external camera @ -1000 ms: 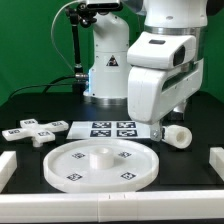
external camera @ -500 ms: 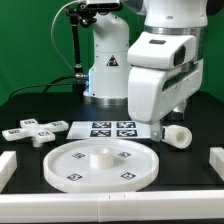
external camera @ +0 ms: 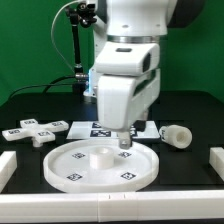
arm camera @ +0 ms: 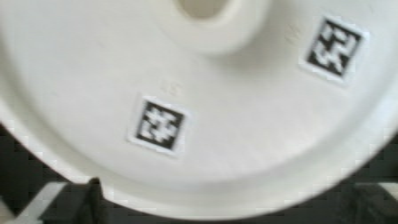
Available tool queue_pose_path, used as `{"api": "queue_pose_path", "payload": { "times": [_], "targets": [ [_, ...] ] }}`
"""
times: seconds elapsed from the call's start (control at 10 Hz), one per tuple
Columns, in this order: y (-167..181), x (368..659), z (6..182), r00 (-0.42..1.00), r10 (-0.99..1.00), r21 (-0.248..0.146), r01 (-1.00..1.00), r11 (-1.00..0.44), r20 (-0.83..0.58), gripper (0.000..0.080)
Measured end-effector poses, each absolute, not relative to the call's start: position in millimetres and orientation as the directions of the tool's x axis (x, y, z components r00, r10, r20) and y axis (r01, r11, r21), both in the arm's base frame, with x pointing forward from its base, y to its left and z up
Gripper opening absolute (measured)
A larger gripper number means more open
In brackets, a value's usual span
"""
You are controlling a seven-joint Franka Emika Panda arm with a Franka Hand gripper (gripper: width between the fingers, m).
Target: Assemble round table
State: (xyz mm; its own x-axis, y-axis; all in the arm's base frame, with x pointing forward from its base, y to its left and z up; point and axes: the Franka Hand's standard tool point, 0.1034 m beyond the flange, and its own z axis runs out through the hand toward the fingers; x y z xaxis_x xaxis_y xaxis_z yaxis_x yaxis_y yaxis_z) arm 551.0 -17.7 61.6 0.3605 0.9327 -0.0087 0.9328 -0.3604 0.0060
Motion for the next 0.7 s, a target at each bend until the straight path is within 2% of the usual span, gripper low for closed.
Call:
{"api": "queue_pose_path", "payload": {
  "times": [0.1, 0.3, 0.4, 0.5, 0.7],
  "targets": [
    [-30, 552, 60.3, 0.352, 0.936, 0.003, 0.936, -0.352, -0.010, 0.0650],
    [-25, 551, 59.8, 0.361, 0.933, 0.002, 0.933, -0.361, -0.009, 0.0650],
    [-30, 552, 58.1, 0.322, 0.947, 0.006, 0.947, -0.322, -0.010, 0.0650],
    [-39, 553, 52.1, 0.221, 0.975, 0.022, 0.975, -0.221, -0.007, 0.0650],
    [-47, 544, 43.3, 0.221, 0.975, 0.009, 0.975, -0.221, -0.008, 0.0650]
  ]
}}
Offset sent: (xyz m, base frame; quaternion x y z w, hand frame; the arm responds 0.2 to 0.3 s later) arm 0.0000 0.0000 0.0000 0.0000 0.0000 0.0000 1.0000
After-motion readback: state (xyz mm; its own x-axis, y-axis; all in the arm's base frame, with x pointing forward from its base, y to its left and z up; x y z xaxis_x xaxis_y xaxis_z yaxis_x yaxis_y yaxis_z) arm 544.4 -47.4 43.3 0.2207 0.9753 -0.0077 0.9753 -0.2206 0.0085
